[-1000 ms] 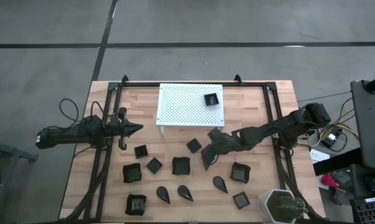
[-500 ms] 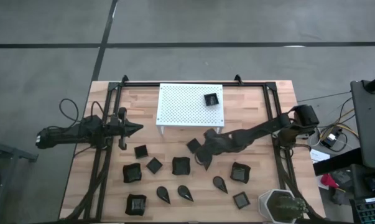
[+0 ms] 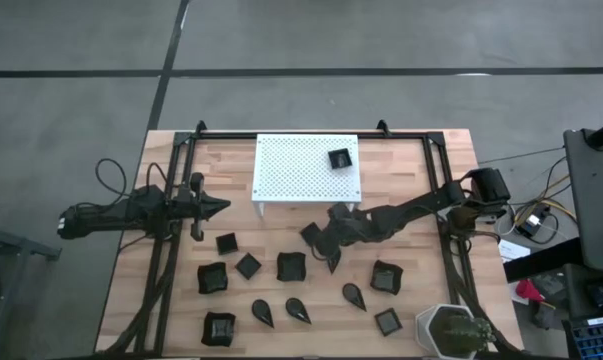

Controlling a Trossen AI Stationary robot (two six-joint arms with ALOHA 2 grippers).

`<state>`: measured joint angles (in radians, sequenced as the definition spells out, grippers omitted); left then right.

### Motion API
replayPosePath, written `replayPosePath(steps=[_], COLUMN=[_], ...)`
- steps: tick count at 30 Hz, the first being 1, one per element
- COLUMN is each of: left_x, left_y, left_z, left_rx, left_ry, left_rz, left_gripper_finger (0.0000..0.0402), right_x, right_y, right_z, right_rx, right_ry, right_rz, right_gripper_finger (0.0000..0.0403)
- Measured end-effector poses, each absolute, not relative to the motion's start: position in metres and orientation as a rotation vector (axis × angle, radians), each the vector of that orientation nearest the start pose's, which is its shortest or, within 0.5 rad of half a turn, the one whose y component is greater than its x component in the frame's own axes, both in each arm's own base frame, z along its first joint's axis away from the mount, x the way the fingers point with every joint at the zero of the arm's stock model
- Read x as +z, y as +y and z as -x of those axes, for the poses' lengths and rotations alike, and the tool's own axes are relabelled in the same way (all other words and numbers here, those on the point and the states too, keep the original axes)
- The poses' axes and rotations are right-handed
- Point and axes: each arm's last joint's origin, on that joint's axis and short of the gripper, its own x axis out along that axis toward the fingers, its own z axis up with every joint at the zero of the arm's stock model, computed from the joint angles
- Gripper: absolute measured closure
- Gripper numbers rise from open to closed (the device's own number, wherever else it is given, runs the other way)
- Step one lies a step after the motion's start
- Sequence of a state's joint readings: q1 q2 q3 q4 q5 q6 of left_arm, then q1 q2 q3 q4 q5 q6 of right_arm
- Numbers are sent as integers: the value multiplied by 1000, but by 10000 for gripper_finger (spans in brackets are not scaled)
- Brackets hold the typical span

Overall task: Pick & Place Mini shaped plates
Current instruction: Stack the square plate on top of the square plate on the shelf

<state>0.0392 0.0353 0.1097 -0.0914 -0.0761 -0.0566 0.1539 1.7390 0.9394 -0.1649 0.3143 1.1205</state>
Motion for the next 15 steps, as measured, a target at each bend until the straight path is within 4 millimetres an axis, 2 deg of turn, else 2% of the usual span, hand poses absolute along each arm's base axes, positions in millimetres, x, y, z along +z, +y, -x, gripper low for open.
replayPosePath(steps=[11, 15], left_x=[189, 189], left_y=[6, 6], left_z=[-92, -92], left_rx=[115, 115], left_ry=[14, 14], left_rz=[56, 56], left_gripper_finger=[401, 401], right_x=[154, 147], right_y=[49, 56], right_z=[-332, -334], right_rx=[-628, -620], right_ry=[680, 684], right_rz=[-827, -829], right_gripper_finger=[282, 280])
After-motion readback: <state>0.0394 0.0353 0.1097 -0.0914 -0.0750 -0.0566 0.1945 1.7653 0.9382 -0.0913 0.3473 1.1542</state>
